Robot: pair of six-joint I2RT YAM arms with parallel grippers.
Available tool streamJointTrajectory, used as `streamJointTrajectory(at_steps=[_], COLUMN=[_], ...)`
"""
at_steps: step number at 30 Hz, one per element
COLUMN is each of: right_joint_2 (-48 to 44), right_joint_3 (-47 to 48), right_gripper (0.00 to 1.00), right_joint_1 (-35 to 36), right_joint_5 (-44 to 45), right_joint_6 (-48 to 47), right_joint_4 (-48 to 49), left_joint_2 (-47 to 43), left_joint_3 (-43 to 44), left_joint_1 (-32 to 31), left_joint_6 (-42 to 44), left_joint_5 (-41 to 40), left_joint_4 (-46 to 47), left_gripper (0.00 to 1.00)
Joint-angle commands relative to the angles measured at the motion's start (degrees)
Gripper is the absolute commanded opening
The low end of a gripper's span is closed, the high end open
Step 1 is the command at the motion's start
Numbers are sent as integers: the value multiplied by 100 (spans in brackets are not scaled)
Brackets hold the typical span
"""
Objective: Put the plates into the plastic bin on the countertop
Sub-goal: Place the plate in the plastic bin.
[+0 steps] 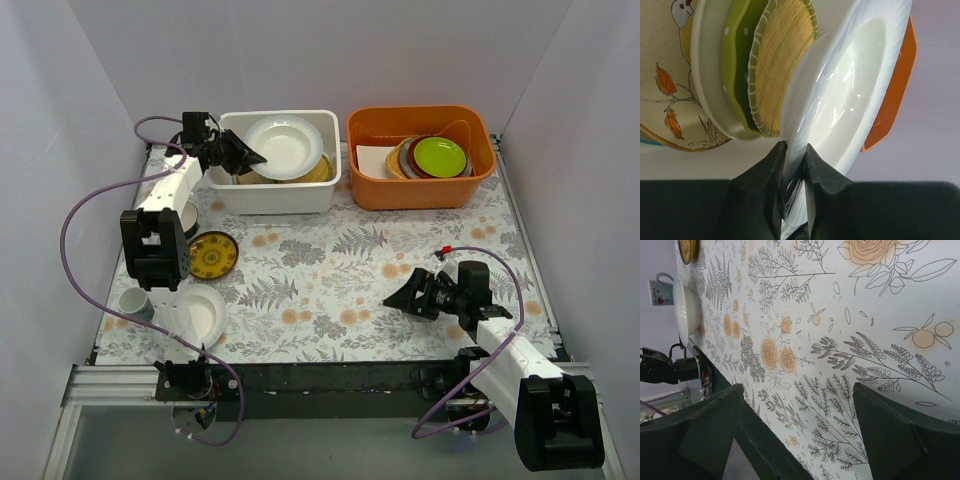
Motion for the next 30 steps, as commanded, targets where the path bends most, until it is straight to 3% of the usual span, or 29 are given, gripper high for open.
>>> streamJointTrajectory(at_steps=[1, 16, 20, 27, 30], right_joint_2=[72, 134, 151, 160, 169], right_joint_3=[-171, -180, -189, -189, -207], right_gripper=[98, 98, 98, 98, 98], right_joint_1=[13, 4, 13, 13, 4], right_joint_5=[217, 243, 252, 252, 261], right_joint_6=[-187, -223, -223, -231, -231], right_joint_4=[-210, -201, -192, -166, -175], left_joint_2=[-94, 609, 715, 733, 724], left_joint_3=[411, 683, 701, 710, 719], left_joint_1=[75, 136, 136, 145, 154], left_joint_6=[-130, -25, 90, 239, 283], left_joint_5=[604, 815, 771, 718, 718], left_joint_4=[555, 511, 415, 274, 230], left_gripper=[0, 0, 8, 39, 47])
